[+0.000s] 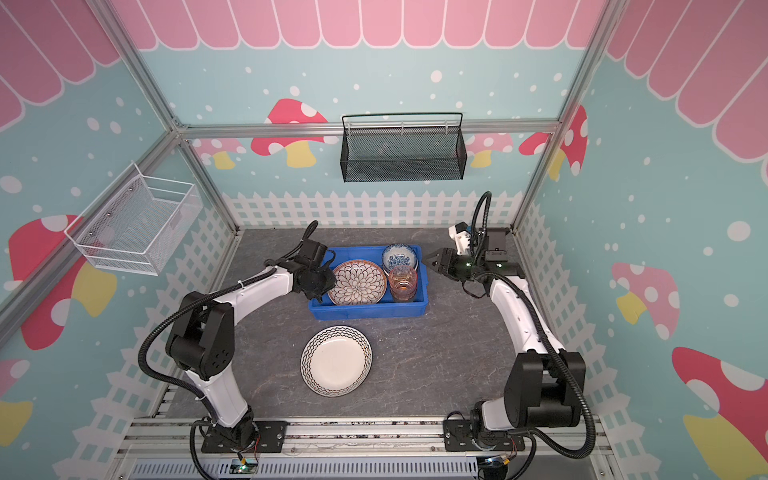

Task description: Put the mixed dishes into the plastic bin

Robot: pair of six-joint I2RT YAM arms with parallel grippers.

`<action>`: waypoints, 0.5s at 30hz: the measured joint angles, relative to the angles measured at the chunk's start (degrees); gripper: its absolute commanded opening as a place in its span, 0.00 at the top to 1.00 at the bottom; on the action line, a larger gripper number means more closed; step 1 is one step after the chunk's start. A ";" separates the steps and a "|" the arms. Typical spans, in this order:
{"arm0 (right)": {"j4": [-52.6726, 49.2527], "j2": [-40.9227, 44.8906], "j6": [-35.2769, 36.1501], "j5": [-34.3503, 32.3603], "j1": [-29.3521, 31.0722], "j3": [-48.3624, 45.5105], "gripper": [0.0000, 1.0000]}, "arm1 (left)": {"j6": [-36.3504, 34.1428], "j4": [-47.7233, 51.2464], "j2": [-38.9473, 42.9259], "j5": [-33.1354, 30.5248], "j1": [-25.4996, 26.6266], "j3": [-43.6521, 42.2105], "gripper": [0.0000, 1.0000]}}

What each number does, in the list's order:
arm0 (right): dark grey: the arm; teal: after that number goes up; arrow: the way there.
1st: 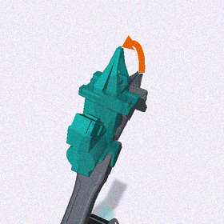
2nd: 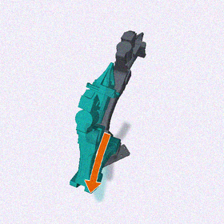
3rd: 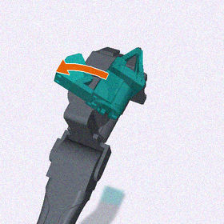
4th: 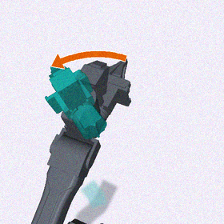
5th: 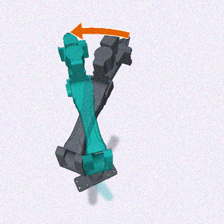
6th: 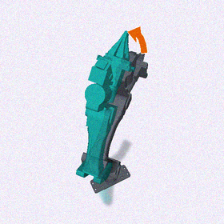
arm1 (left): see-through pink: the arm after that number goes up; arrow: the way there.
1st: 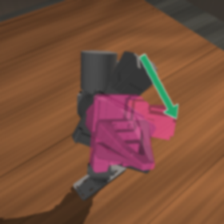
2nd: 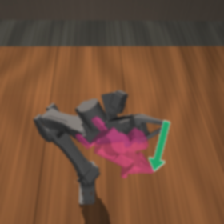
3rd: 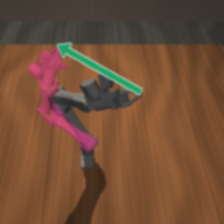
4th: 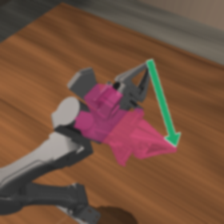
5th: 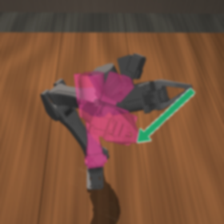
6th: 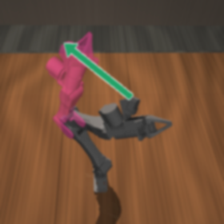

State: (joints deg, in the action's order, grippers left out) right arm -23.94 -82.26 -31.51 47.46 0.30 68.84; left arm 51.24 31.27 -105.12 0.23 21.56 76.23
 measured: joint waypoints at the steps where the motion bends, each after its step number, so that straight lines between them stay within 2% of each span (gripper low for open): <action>1: 0.00 0.00 0.00 0.00 0.00 0.00 0.44 | -0.22 0.07 0.00 -0.11 0.09 0.48 0.71; 12: -0.09 0.76 3.10 -0.55 0.00 -1.77 0.42 | -2.25 3.04 0.22 -1.31 1.44 4.50 0.66; 15: -0.13 2.29 4.07 -1.60 0.00 -2.43 0.40 | -2.75 4.15 1.57 -2.08 1.95 4.42 0.58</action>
State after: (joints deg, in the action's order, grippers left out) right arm -24.08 -79.96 -27.44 45.87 0.30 66.41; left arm 48.49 35.42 -103.55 -1.85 23.51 80.64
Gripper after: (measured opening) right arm 0.589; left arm 0.376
